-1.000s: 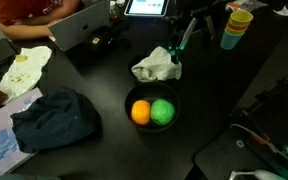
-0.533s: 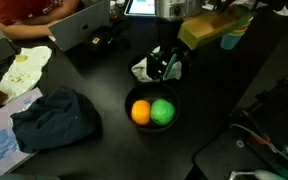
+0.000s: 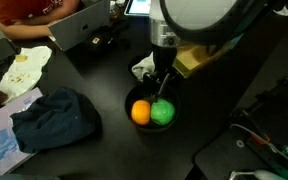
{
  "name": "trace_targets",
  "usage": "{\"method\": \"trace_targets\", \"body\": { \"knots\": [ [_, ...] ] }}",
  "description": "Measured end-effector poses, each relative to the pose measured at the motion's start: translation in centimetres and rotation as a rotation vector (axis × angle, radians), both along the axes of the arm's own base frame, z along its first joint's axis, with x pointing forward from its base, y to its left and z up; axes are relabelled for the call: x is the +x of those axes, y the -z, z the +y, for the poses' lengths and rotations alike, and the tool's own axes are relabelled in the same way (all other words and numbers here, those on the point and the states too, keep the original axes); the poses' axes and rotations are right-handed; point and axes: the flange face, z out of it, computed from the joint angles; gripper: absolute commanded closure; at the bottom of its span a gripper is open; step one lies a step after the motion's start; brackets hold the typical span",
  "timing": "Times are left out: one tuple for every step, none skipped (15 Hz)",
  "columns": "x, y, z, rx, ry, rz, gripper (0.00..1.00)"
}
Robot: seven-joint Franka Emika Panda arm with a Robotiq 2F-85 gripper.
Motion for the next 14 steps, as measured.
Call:
{"method": "trace_targets", "body": {
  "knots": [
    [-0.1, 0.5, 0.1, 0.0, -0.014, -0.006, 0.0],
    [-0.2, 0.9, 0.2, -0.003, -0.029, -0.01, 0.0],
    [-0.2, 1.3, 0.3, -0.008, -0.048, -0.019, 0.0],
    [-0.1, 1.5, 0.3, -0.011, -0.065, -0.032, 0.0],
    [0.1, 1.6, 0.4, -0.013, -0.079, -0.043, 0.0],
    [0.2, 1.5, 0.5, -0.013, -0.09, -0.056, 0.0],
    [0.3, 1.4, 0.5, -0.012, -0.098, -0.065, 0.0],
    [0.5, 1.4, 0.5, -0.009, -0.101, -0.073, 0.0],
    [0.6, 1.3, 0.4, -0.007, -0.102, -0.078, 0.0],
    [0.7, 1.3, 0.3, -0.007, -0.101, -0.081, 0.0],
    [0.9, 1.3, 0.2, -0.006, -0.1, -0.083, 0.0],
    [1.0, 1.4, 0.0, -0.006, -0.097, -0.086, 0.0],
    [1.2, 1.4, -0.1, -0.006, -0.094, -0.088, 0.0],
    [1.5, 1.5, -0.3, -0.006, -0.091, -0.089, 0.25]
  ]
}}
